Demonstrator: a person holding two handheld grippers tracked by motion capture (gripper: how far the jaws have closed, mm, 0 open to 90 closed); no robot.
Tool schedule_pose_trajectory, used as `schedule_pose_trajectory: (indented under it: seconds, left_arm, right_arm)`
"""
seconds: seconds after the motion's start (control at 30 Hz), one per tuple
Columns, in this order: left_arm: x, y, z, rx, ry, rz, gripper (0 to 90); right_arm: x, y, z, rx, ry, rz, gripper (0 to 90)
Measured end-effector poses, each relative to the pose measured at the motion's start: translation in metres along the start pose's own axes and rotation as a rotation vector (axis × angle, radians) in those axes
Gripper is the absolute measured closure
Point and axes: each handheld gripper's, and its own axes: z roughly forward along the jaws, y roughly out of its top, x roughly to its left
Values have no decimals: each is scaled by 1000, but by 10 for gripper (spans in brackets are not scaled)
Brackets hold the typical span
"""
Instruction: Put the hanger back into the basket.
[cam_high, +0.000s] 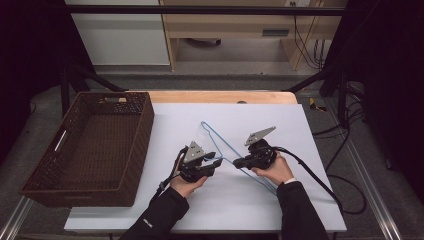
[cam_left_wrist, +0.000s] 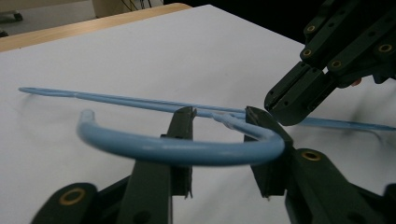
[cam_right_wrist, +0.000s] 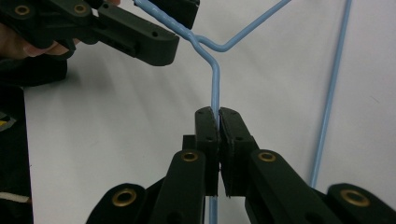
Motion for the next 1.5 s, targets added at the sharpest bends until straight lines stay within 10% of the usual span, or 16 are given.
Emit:
schedule_pose_trajectory:
  seconds: [0.57,0.87,1.07,1.5]
  left_arm:
    - [-10,4,3,0,32,59,847]
    - [-12,5,3,8,37,61,849]
    - [-15,7,4,15,40,63,848]
    - [-17,9,5,21,43,59,847]
  right_arm:
    - [1,-3,-1,-13,-1,11,872]
    - [16,-5,-10,-22,-189,-34,602]
    - [27,-7,-14,-8,-233,-33,468]
    - [37,-7,3,36,-311,-68,506]
